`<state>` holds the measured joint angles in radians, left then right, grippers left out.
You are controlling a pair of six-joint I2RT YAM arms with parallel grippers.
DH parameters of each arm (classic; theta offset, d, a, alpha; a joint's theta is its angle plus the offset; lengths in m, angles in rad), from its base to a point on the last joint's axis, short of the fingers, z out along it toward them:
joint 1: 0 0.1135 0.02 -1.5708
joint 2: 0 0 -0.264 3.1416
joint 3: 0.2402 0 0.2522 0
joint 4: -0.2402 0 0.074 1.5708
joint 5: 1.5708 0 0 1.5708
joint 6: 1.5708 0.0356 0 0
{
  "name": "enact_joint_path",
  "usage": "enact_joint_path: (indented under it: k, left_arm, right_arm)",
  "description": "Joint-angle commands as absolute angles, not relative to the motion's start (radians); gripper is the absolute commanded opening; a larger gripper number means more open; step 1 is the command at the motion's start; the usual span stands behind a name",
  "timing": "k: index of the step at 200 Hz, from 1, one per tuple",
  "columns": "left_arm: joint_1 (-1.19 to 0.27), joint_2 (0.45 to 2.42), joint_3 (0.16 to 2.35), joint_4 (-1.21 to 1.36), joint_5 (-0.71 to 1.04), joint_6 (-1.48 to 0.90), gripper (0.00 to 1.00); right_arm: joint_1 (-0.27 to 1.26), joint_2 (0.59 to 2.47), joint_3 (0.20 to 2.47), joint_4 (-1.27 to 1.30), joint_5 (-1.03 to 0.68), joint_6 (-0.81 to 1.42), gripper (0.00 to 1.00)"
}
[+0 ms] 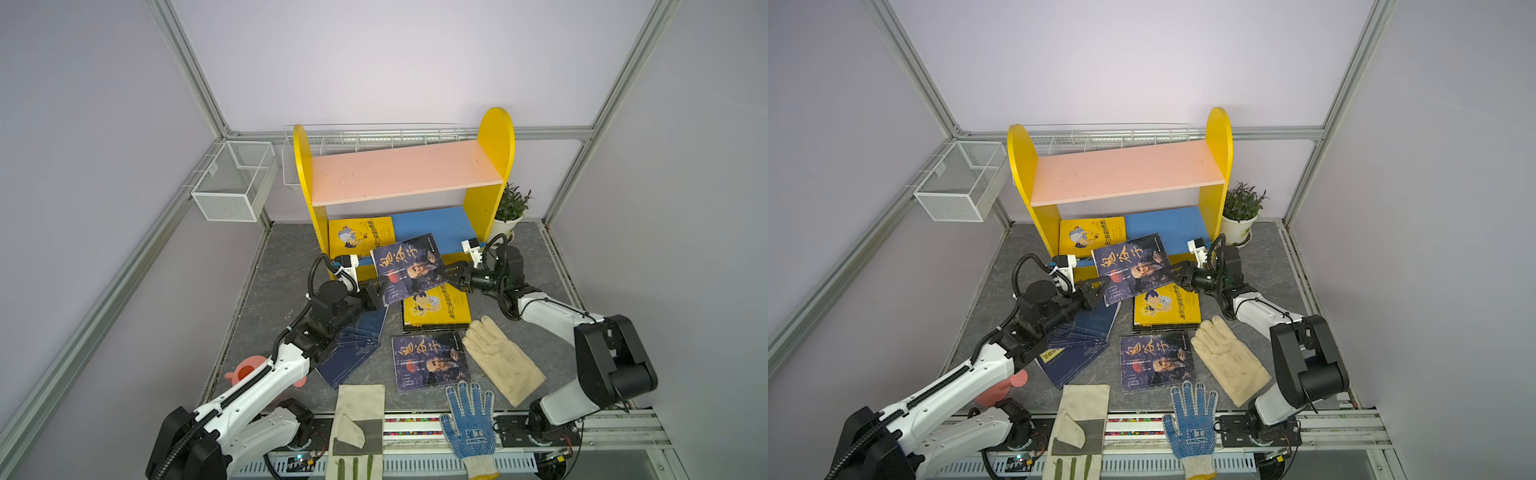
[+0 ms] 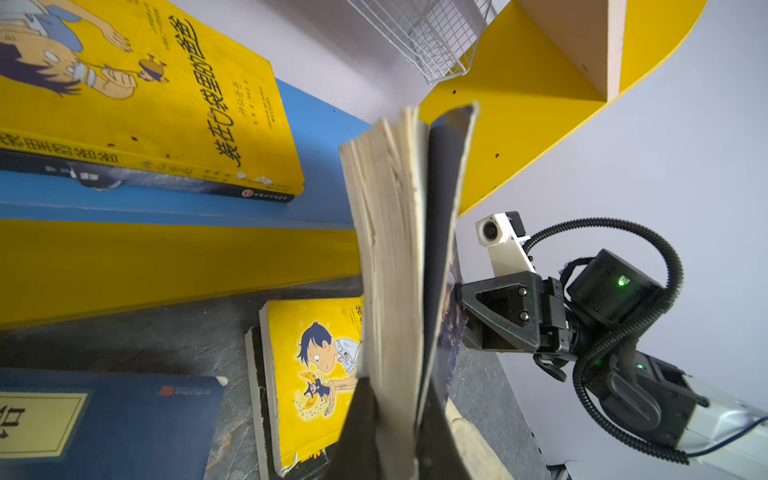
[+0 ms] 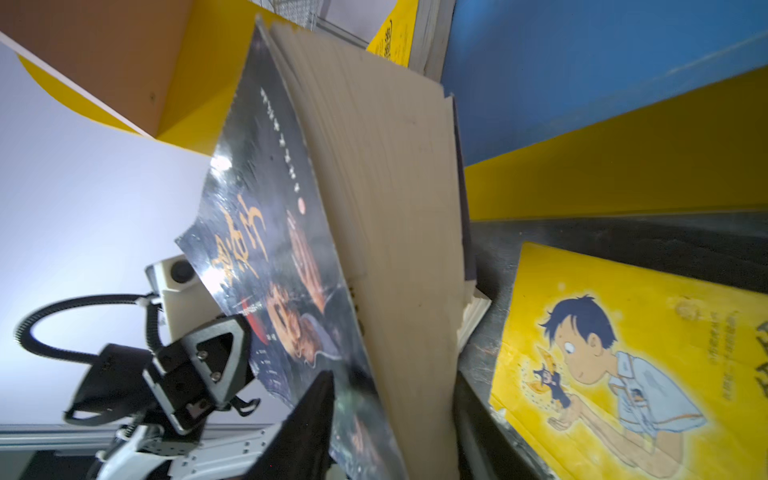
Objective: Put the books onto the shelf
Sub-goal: 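Carry the purple book to the blue shelf with right gripper while left withdraws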
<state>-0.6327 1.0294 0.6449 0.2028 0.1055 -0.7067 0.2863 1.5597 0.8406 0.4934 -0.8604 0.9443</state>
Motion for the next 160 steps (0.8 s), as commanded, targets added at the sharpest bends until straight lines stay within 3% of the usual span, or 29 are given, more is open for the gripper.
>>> enact_joint_path:
  k: [1,20,39,60,84,125,160]
  left_arm:
    - [-0.638,1.046,0.660,0.281,0.136,-0.715,0.00]
    - [-0.638,1.054,0.663,0.256,0.115,-0.714,0.00]
    - [-0.637,1.057,0.667,0.216,0.063,-0.720,0.03]
    - [-0.638,1.045,0.657,0.160,-0.046,-0.758,0.58]
    - [-0.637,1.002,0.637,0.014,-0.276,-0.853,0.92]
    - [-0.630,0.862,0.669,-0.643,-0.777,-1.234,0.94]
    - [-0.614,0.745,0.591,-0.794,-0.812,-1.366,0.95]
  right_arm:
    - [0.300,1.558,0.829,0.655,-0.931,1.027,0.27]
    - [0.302,1.543,0.831,0.658,-0.924,1.013,0.13]
    - [0.302,1.526,0.830,0.668,-0.917,1.009,0.07]
    - [0.302,1.504,0.834,0.663,-0.895,1.003,0.07]
    - [0.304,1.473,0.842,0.665,-0.854,1.002,0.07]
    - [0.334,1.408,0.873,0.617,-0.793,0.959,0.06]
    - [0.372,1.415,0.946,0.622,-0.728,0.964,0.07]
